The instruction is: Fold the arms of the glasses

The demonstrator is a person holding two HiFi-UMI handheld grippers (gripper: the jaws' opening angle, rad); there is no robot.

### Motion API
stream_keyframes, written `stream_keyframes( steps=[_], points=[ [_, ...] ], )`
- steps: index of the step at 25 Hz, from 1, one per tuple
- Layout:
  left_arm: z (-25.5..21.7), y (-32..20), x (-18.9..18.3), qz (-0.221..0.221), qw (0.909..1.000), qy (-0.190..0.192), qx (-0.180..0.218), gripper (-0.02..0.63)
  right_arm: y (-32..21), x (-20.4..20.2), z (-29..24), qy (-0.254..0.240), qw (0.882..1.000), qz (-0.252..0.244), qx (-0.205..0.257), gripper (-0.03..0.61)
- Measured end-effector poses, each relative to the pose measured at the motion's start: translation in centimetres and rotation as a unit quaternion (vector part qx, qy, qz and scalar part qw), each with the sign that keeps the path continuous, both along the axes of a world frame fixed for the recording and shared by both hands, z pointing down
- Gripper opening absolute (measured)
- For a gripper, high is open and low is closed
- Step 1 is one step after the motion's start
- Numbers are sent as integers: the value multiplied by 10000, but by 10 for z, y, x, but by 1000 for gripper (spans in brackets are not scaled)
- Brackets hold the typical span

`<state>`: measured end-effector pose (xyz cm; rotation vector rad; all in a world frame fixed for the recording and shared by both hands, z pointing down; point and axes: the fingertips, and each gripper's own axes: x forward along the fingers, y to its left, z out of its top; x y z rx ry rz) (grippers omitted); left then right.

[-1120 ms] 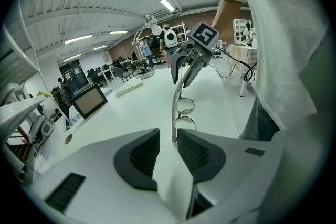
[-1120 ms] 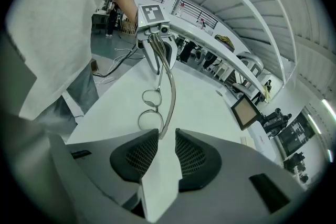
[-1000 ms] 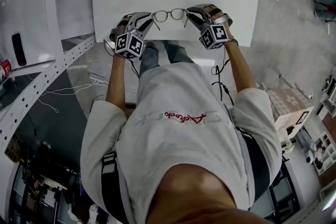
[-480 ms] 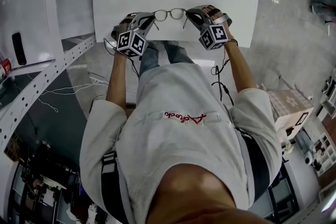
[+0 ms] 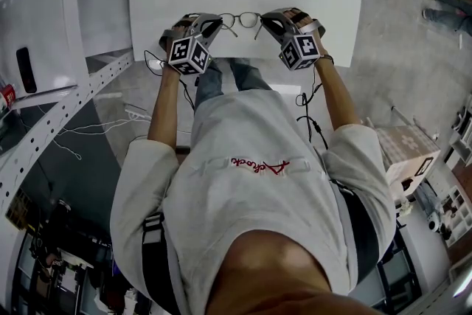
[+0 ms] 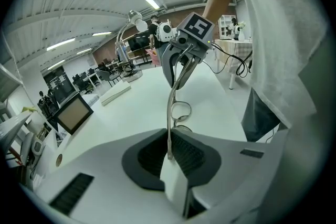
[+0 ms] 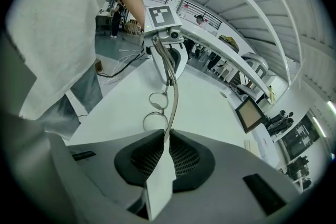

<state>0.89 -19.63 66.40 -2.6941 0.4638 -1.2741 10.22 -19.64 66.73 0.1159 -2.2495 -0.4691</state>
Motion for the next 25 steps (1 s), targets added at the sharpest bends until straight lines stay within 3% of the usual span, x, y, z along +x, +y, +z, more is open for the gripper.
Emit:
stream_keyframes(
  steps=[6, 11, 25],
  points=[
    [11, -3, 21, 277, 9995, -55, -153, 48, 0, 0, 1, -9, 10000, -7, -35, 46],
    [29, -4, 32, 553, 9974, -352, -306, 47, 1, -1, 1, -1, 10000, -17, -55, 46],
    [32, -8, 33, 518, 9975, -126, -469, 48, -1, -11, 2, 177, 9996, -136, -181, 46]
  ],
)
